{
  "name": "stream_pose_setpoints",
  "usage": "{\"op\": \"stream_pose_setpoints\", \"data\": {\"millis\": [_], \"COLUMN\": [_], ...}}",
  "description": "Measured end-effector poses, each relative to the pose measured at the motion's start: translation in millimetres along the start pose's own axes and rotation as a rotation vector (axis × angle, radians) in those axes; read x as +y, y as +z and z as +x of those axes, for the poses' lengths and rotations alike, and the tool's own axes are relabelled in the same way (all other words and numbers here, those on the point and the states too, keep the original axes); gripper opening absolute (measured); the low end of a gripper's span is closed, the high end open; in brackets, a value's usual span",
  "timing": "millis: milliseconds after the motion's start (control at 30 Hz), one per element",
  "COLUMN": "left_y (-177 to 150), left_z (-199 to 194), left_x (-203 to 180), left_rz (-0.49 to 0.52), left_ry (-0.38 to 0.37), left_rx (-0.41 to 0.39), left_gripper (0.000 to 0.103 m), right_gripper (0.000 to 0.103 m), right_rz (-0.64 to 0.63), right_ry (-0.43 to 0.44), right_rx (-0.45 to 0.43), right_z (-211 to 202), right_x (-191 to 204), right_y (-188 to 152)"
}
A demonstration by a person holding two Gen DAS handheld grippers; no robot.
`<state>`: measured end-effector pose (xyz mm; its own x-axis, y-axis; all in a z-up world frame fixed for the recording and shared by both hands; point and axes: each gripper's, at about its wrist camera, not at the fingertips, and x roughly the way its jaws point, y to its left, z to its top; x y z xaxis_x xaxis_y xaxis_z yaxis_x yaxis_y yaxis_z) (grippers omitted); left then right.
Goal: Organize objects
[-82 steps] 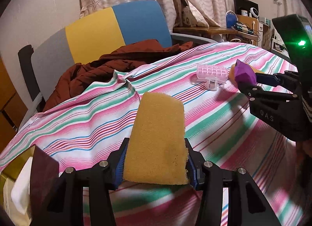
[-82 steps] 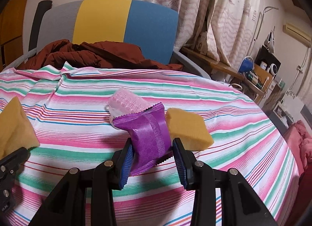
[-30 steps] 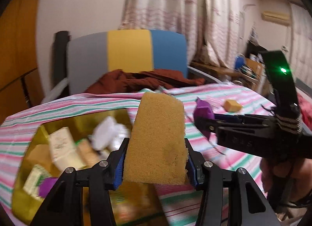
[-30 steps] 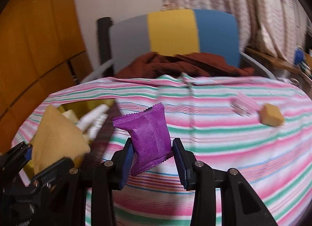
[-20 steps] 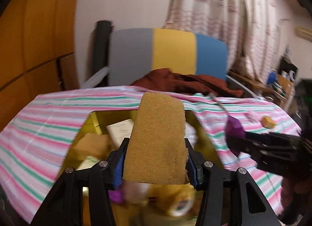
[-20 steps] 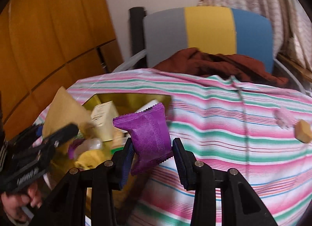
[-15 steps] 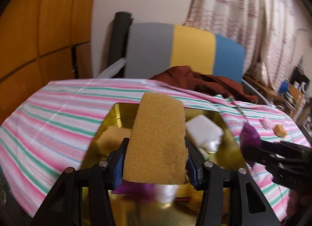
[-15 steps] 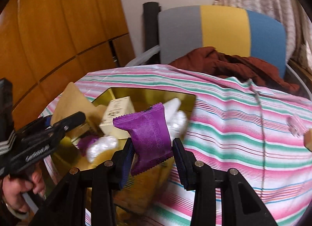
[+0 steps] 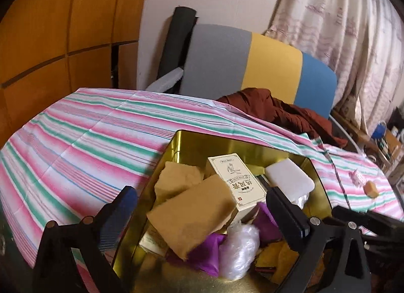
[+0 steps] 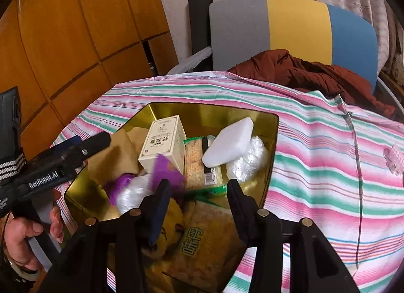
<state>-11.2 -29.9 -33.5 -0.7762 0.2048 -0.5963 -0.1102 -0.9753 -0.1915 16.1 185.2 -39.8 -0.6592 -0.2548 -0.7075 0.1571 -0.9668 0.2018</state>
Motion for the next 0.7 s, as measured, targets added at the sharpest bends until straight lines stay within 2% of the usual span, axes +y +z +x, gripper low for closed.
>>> {"op": "stream_pose_setpoints", "data": {"millis": [233, 400, 533, 600, 700], "left_y": [-1.8, -1.8, -0.7, 0.8, 3.1], "left_z": [-11.8, -22.2, -31.0, -32.8, -33.2], "left_x": [16.5, 28.2, 28.6, 25.3, 14.5], "left_rz": [-0.13, -0.2, -0.209, -0.201, -0.174], "left_ry": [0.038, 0.079, 0.099, 0.102, 0.094], "left_rx": [-0.022, -0.047, -0.071, -0.075, -0.075], "left_gripper": [0.103, 0.103, 0.103, 0.103, 0.103], "right_gripper": [0.047, 0.047, 0.047, 0.047, 0.047], "right_rz": [0.021, -0.047, -0.159, -0.205, -0.185], "right_ry": [0.025, 0.057, 0.121, 0.128, 0.097], "right_rx": [0.019, 0.063, 0.115, 0.098, 0.043], "right_z": [3.3, 13.3, 11.7, 3.0, -11.7], "right_x": [-3.6, 17.2, 42.2, 47.8, 36.4], "right_y": [-7.2, -14.6, -28.2, -32.0, -28.1]}}
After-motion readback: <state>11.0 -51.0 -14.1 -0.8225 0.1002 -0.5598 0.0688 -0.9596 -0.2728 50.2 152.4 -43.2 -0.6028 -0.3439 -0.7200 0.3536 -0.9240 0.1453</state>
